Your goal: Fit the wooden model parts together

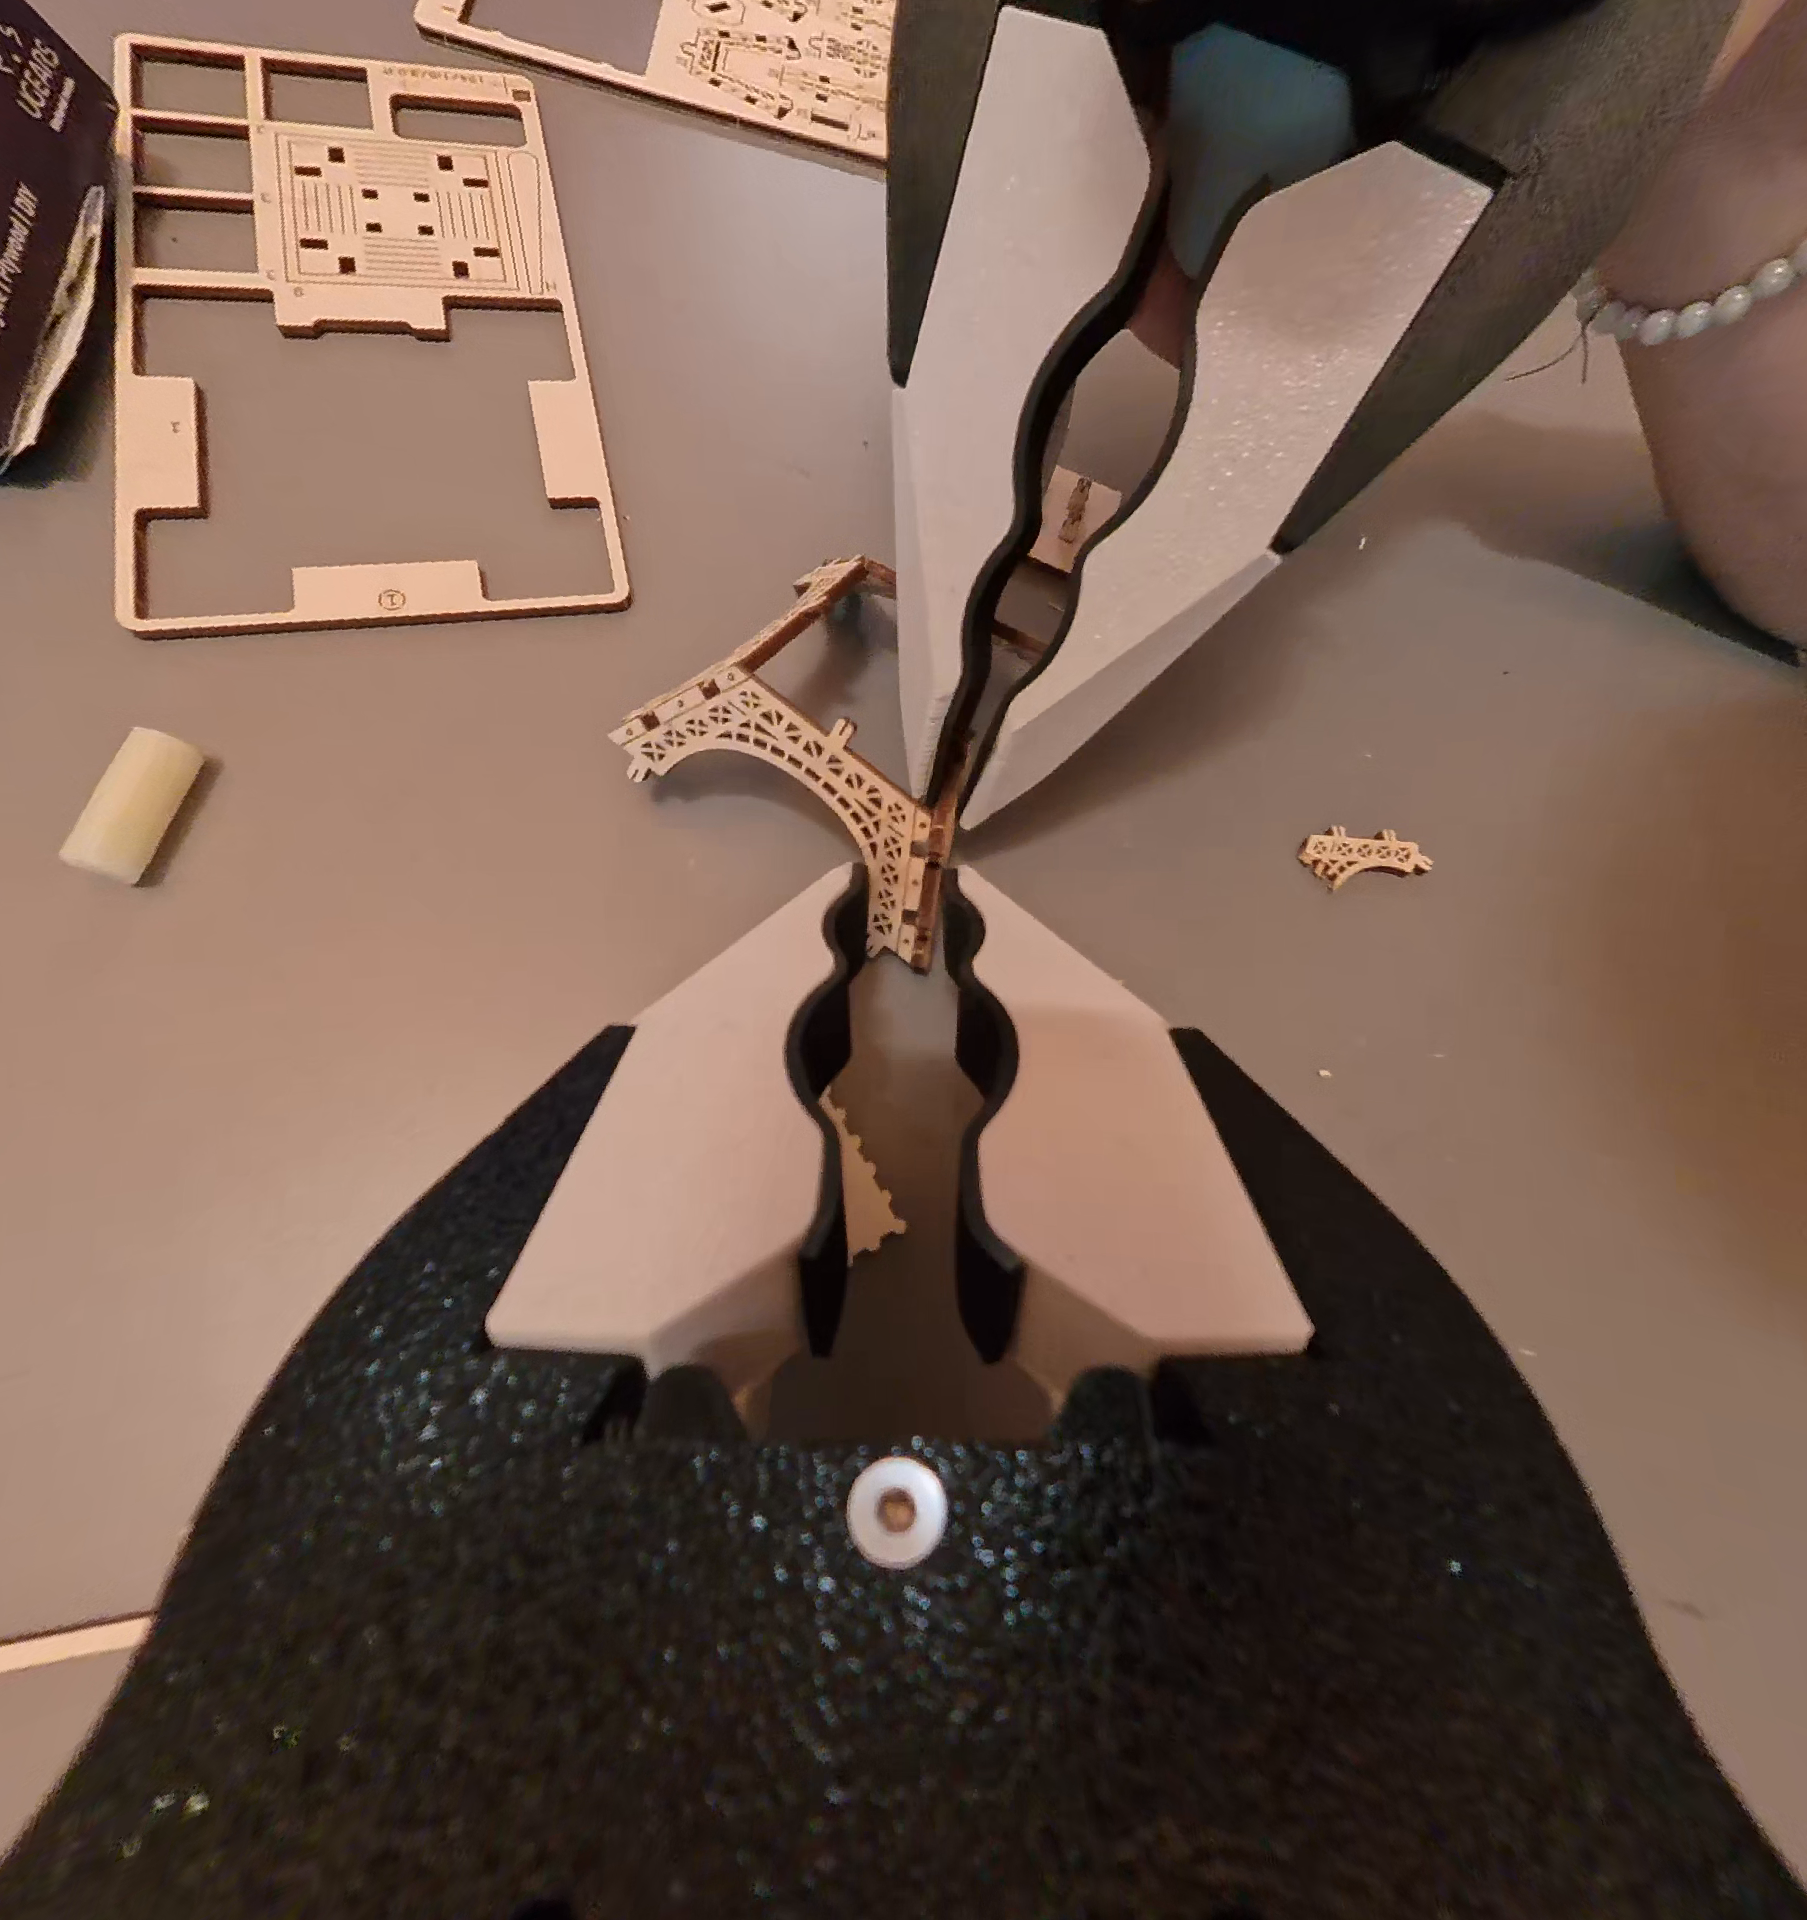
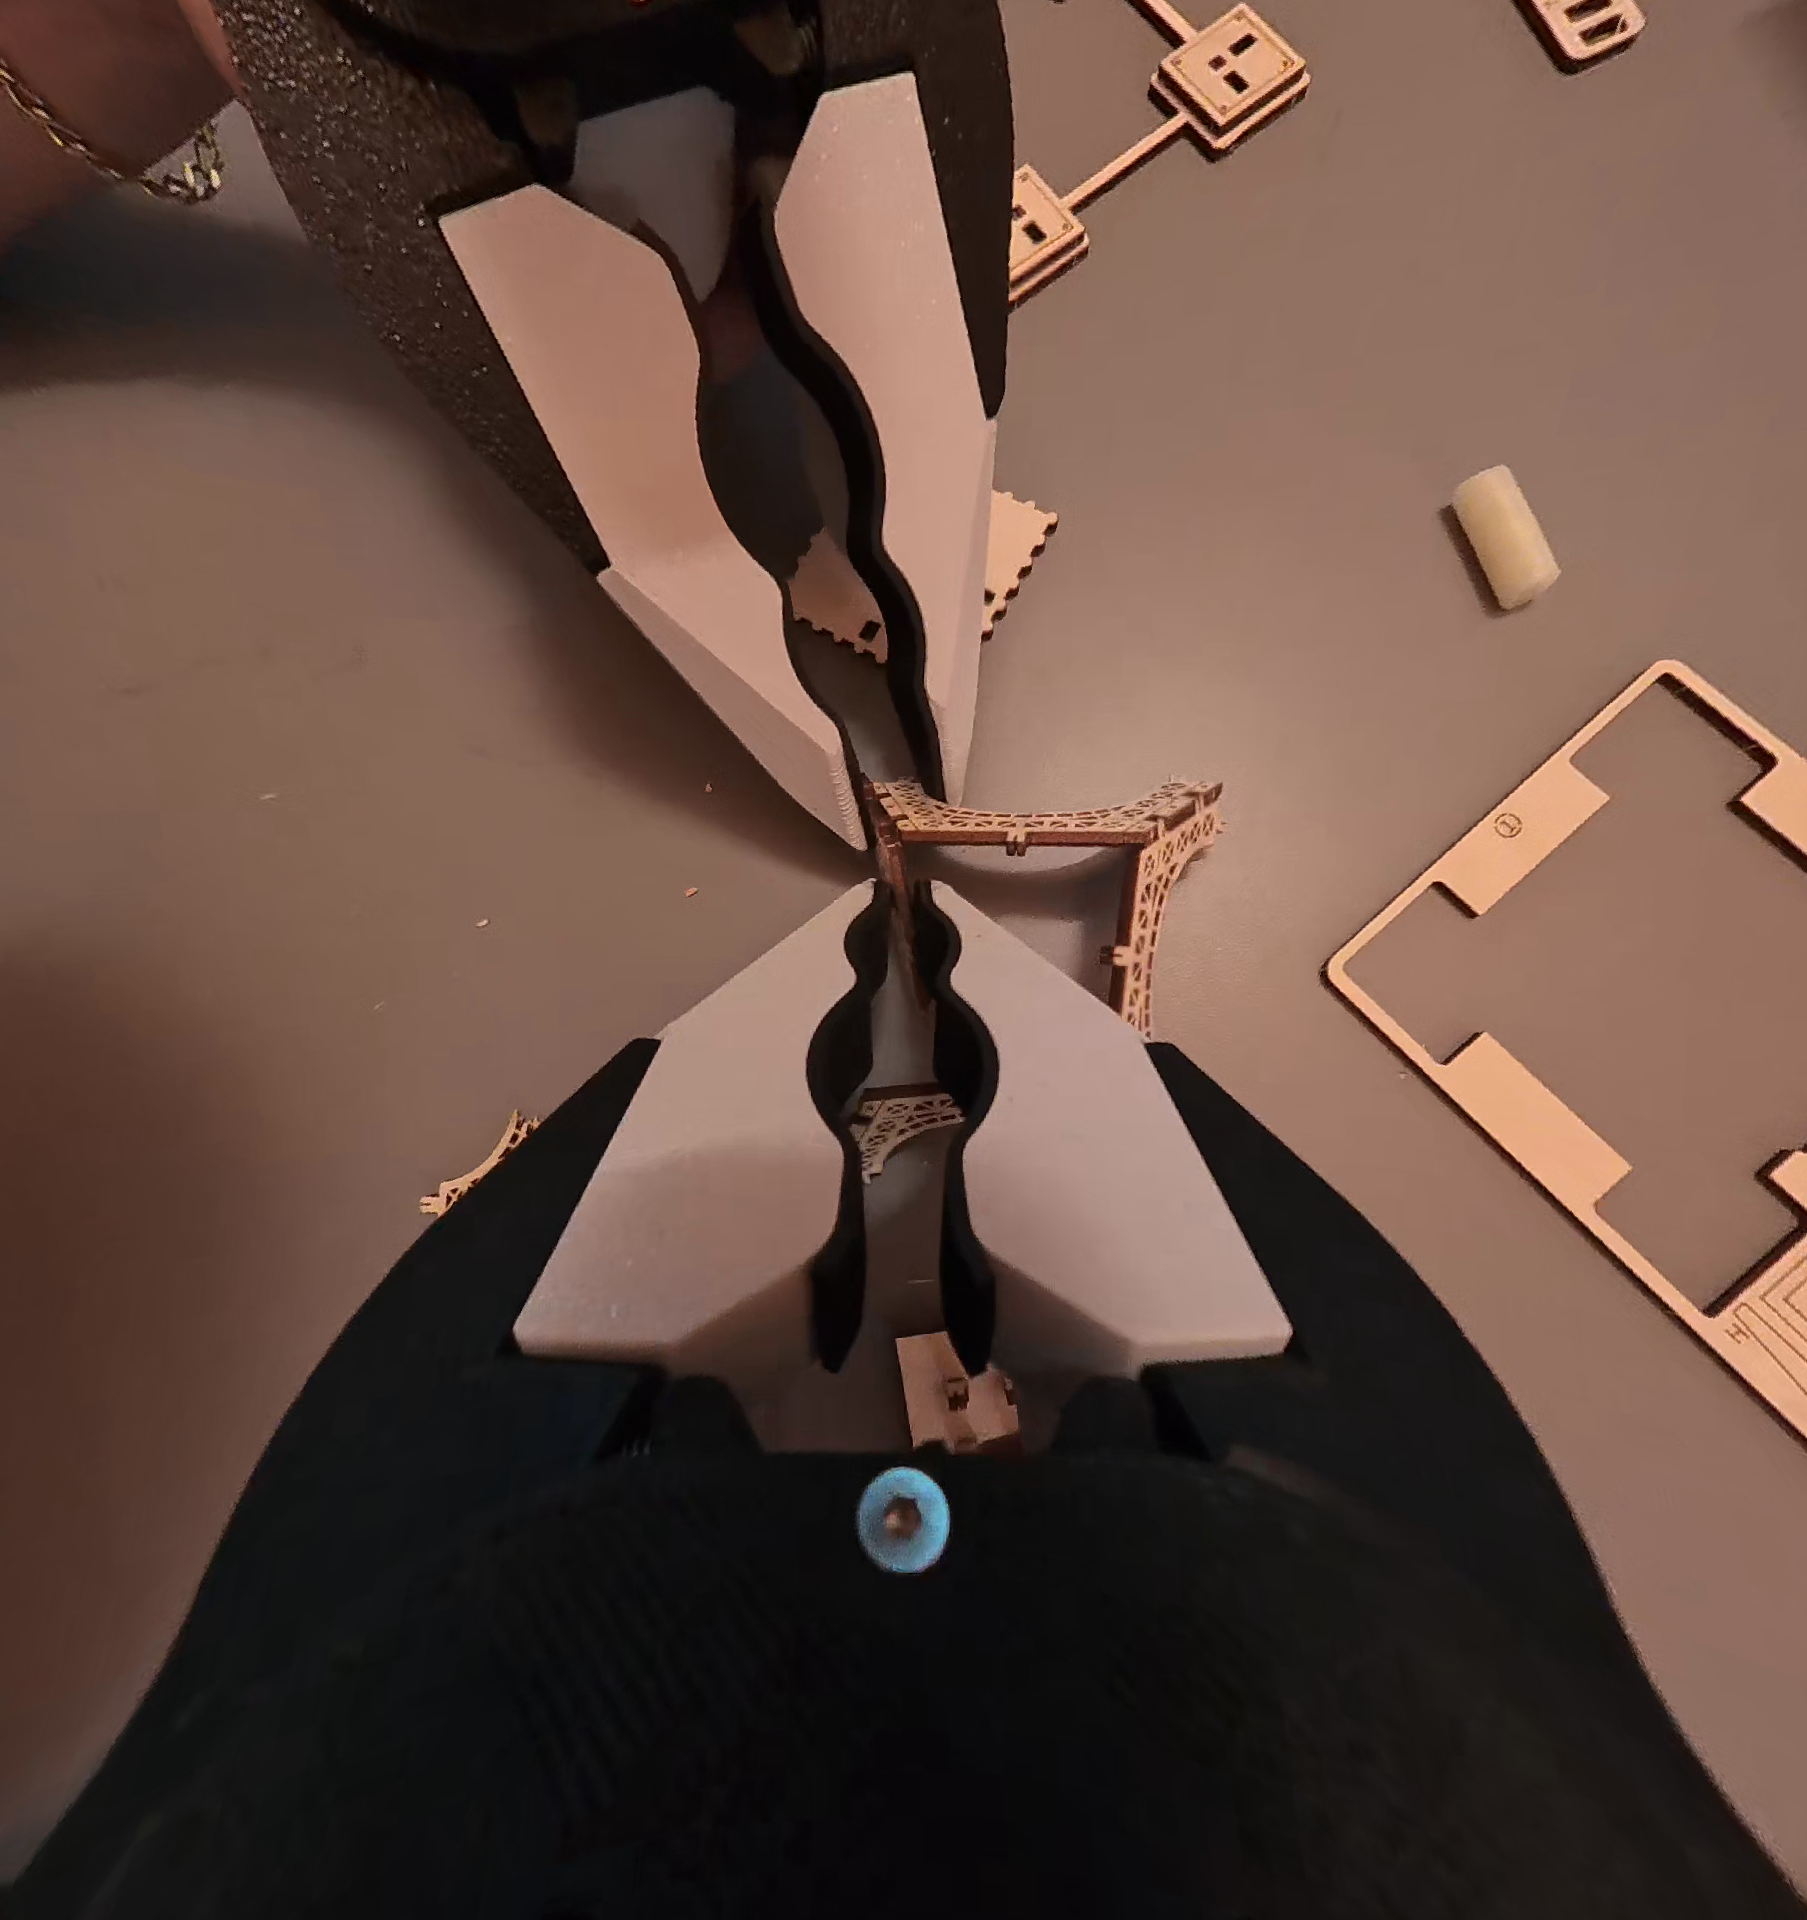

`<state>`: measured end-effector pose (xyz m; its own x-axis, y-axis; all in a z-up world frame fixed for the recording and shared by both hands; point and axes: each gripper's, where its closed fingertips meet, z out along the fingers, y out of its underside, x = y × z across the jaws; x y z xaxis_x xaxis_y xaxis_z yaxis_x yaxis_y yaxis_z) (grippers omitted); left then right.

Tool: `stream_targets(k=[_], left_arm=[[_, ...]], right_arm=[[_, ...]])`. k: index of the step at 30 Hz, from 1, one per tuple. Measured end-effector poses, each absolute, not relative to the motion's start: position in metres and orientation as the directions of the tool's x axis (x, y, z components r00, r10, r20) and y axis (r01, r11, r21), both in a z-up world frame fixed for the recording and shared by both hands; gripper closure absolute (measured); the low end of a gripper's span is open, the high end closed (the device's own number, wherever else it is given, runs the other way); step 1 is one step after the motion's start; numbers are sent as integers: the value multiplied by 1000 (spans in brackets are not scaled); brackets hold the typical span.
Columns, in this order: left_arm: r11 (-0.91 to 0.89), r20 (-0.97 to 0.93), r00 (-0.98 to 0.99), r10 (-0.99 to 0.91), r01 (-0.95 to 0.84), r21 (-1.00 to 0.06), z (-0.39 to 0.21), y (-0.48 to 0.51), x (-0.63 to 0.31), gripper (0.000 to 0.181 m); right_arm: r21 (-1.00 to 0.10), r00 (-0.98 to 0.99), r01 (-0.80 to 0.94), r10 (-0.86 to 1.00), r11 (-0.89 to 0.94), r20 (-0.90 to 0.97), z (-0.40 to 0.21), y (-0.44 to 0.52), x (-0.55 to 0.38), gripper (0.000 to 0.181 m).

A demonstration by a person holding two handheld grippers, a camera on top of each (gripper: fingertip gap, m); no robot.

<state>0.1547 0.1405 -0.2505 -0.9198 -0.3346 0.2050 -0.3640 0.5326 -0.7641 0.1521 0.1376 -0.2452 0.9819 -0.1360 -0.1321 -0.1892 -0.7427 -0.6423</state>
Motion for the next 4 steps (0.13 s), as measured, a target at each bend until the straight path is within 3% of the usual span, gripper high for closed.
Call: stream_targets(k=[1, 4], left_arm=[[530, 205, -920, -333, -362, -767, -250, 140, 155, 170], [529, 206, -923, -324, -357, -770, -249, 140, 153, 170]], right_arm=[[-644, 981, -193, -138, -740, -135, -245, 137, 152, 179], [-648, 983, -184, -126, -739, -135, -244, 136, 151, 179]])
